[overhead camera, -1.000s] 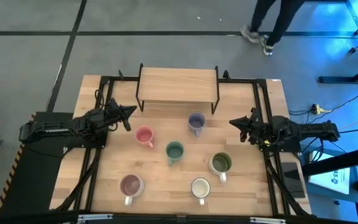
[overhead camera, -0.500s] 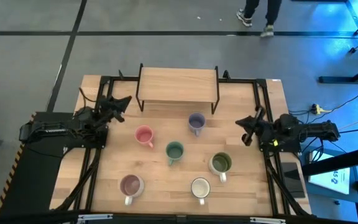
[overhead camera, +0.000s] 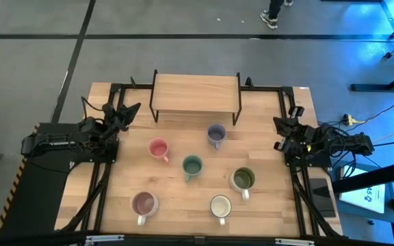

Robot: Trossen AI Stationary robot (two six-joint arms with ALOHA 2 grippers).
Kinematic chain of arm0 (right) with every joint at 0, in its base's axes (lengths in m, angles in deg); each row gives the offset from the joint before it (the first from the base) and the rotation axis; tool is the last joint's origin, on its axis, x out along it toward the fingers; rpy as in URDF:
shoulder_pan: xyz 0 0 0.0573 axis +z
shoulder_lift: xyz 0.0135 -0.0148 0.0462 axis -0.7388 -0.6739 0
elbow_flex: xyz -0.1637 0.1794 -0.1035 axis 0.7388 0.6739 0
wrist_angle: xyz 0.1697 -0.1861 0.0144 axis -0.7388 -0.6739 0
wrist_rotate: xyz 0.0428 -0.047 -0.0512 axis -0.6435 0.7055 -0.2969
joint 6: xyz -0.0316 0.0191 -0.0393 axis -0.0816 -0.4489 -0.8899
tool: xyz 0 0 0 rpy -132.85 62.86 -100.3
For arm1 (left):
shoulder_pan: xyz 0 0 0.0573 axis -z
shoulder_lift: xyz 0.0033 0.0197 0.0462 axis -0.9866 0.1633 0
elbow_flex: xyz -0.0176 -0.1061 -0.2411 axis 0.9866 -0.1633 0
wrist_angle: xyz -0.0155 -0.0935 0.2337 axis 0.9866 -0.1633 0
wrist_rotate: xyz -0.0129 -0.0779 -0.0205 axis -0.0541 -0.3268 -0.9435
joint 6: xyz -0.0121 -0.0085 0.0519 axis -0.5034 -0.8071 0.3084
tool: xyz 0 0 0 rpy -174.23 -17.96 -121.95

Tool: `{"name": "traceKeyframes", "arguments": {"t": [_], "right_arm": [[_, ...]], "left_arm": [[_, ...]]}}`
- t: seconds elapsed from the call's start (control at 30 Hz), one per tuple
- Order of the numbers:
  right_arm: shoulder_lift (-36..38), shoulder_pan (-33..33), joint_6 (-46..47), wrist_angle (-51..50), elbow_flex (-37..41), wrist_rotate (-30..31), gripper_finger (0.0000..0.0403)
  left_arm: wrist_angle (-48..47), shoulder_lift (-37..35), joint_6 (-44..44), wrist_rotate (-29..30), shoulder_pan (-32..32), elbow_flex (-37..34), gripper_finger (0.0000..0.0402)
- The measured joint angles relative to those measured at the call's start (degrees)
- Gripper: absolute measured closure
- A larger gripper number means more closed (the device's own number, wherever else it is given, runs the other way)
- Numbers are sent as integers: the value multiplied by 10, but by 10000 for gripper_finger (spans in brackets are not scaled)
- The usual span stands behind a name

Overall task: Place coffee mugs
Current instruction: Put the pink mug on the shelf

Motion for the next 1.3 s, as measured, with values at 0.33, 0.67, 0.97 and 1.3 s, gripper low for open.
{"name": "traceKeyframes", "arguments": {"t": [0.33,0.67,0.97,1.3], "right_arm": [[0,0,94,7,0,-52,403],[0,0,146,5,-75,-70,386],[-53,0,84,-303,-321,-8,259],[-192,0,61,-573,-558,85,210]], "left_arm": [[8,0,-5,49,0,0,401],[40,6,13,38,0,39,396],[13,75,118,-144,0,220,330],[-348,202,77,-328,0,498,307]]}}
